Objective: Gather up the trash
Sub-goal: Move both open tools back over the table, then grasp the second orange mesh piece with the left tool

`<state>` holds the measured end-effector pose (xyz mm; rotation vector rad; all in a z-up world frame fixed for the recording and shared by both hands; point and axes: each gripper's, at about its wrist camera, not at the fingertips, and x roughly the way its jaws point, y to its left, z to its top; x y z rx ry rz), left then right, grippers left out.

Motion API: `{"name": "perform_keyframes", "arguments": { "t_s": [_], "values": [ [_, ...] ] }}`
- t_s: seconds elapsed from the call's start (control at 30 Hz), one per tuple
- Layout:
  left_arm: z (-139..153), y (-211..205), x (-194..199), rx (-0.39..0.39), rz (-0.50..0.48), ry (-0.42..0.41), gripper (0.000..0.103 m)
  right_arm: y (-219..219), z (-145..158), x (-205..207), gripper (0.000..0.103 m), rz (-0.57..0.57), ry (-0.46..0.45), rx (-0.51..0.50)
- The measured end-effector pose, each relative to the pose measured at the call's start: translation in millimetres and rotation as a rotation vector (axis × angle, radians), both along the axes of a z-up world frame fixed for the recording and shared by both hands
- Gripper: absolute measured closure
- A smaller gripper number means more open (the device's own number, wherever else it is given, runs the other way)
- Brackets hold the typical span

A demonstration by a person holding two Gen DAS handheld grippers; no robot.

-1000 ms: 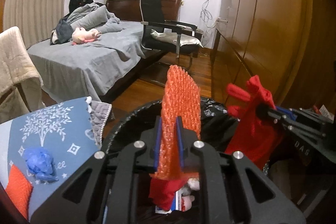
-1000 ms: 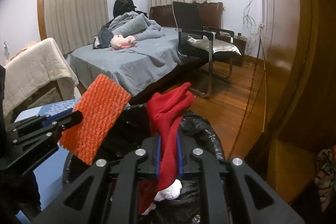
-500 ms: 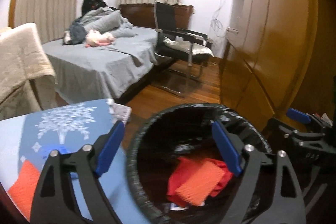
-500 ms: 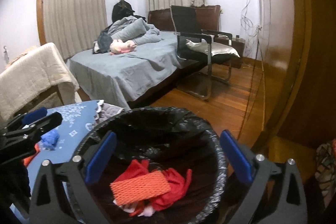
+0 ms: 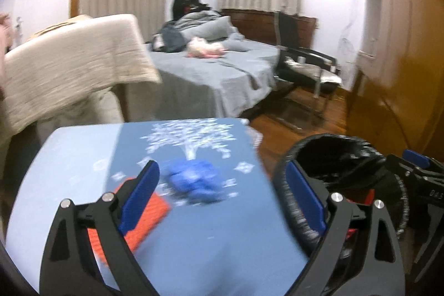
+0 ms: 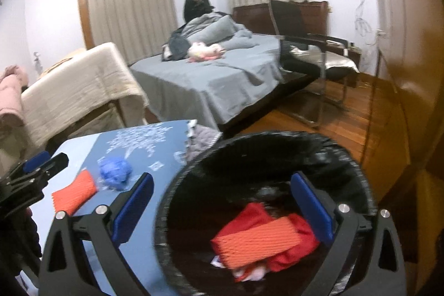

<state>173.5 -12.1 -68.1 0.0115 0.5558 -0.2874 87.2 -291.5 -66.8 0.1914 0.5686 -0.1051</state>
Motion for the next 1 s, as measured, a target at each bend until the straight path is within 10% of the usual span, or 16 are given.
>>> {"name": "perform_keyframes", "arguments": {
  "t_s": [0.5,1.0],
  "values": [
    [-28,99,-12,0.075,0.210,0.060,0.013,86,-14,18,0.006,0.189,0.026,-0.026],
    [-82,109,2,0.116,0.232,0.194,0.013,135,-33,30,0.006,0.301,0.071,-0.061]
  ]
}}
